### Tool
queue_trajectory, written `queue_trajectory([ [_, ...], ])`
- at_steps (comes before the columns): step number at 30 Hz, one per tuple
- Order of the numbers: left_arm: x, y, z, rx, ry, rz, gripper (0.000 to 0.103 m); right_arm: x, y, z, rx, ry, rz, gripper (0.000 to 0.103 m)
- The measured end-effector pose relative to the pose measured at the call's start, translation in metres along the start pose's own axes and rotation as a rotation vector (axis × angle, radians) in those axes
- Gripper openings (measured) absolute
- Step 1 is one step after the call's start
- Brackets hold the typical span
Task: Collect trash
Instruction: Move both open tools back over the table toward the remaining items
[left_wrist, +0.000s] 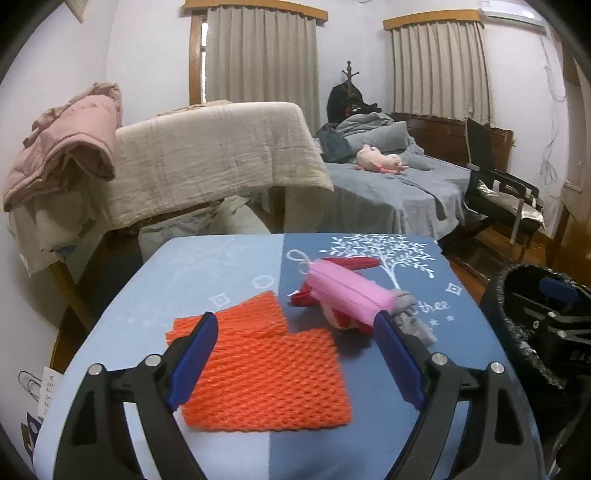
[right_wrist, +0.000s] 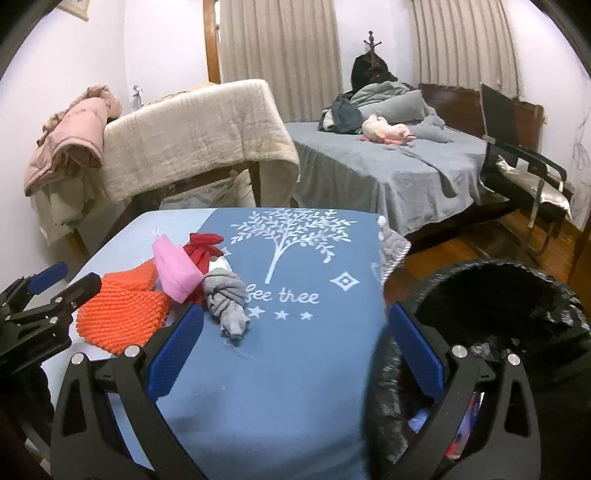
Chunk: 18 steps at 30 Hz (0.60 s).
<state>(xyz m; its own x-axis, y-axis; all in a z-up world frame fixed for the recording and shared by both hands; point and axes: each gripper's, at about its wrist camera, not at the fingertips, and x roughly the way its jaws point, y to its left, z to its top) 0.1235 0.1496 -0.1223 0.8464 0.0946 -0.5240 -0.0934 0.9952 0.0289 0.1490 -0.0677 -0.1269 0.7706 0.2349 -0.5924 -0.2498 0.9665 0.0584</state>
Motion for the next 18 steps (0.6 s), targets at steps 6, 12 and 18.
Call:
queue_trajectory([
  [6,0.013,0.015,0.001,-0.024,0.009,0.026,0.084,0.034,0.015,-0.003,-0.016,0.046,0.020,0.097],
  [12,0.023,0.025,0.000,-0.040,0.024,0.040,0.084,0.065,0.024,-0.006,-0.028,0.092,0.032,0.097],
  [18,0.031,0.025,0.003,-0.055,0.029,0.027,0.084,0.077,0.022,0.001,-0.031,0.098,0.027,0.097],
])
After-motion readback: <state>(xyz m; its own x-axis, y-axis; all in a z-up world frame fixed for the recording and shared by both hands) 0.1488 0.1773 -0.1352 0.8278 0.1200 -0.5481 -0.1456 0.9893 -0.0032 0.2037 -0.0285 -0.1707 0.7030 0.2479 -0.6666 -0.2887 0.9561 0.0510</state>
